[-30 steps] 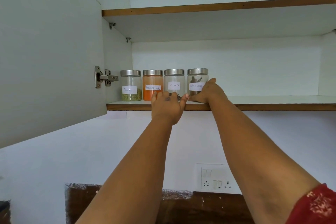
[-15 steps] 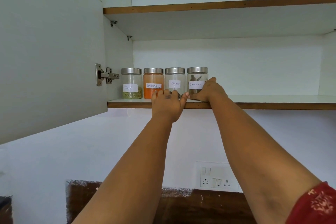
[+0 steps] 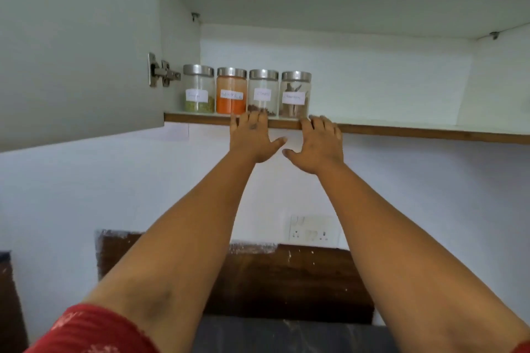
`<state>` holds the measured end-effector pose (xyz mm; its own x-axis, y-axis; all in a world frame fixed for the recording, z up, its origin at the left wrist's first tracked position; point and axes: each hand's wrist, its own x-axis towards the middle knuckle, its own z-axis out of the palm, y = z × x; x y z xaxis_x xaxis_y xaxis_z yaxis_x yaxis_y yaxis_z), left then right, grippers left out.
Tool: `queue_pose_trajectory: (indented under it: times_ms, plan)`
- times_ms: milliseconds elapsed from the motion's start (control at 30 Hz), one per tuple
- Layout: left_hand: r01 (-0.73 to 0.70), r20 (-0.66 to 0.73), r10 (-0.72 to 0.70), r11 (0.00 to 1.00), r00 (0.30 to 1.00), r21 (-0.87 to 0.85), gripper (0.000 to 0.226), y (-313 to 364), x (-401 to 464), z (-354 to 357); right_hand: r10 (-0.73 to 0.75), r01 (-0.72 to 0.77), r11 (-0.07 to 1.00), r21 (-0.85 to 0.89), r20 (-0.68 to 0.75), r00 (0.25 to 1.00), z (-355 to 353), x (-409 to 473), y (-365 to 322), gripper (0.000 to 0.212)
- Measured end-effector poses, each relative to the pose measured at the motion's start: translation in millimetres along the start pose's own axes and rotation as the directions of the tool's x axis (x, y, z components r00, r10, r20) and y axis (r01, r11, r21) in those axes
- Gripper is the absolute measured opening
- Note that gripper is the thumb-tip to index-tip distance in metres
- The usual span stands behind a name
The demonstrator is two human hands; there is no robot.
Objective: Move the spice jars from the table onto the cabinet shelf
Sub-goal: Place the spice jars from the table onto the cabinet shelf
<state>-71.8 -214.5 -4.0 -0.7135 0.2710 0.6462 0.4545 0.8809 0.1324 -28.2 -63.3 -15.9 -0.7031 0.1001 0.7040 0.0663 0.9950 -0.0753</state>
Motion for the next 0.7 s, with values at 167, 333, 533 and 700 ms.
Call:
queue_pose_trajectory:
  times_ms: [167,333,533,700]
  plan:
    - [-0.040,-0.246,-0.096,0.869,0.965,-0.494,0.055,-2.5,-125.9,27.8,0.316,-0.301,0.920,0.252,-0.023,0.948,62.8,-121.3,1.5,0.073]
    - [0.283,0.067,-0.308,0.739,0.949,-0.611,0.045,-41.5,-240.2,97.3,0.471,-0.580,0.807,0.109,0.474,0.744,137.7,-252.4,11.0,0.066]
    - [0.594,0.488,-0.372,0.664,0.790,-0.455,0.054,-63.0,-337.1,178.3,0.405,-0.557,0.830,0.004,0.682,0.609,190.0,-357.7,-14.1,0.064]
    - [0.546,0.728,-0.328,0.834,0.602,-0.076,0.083,-78.2,-409.3,214.5,0.282,-0.379,0.925,0.038,0.603,0.747,211.3,-398.5,-34.3,0.055]
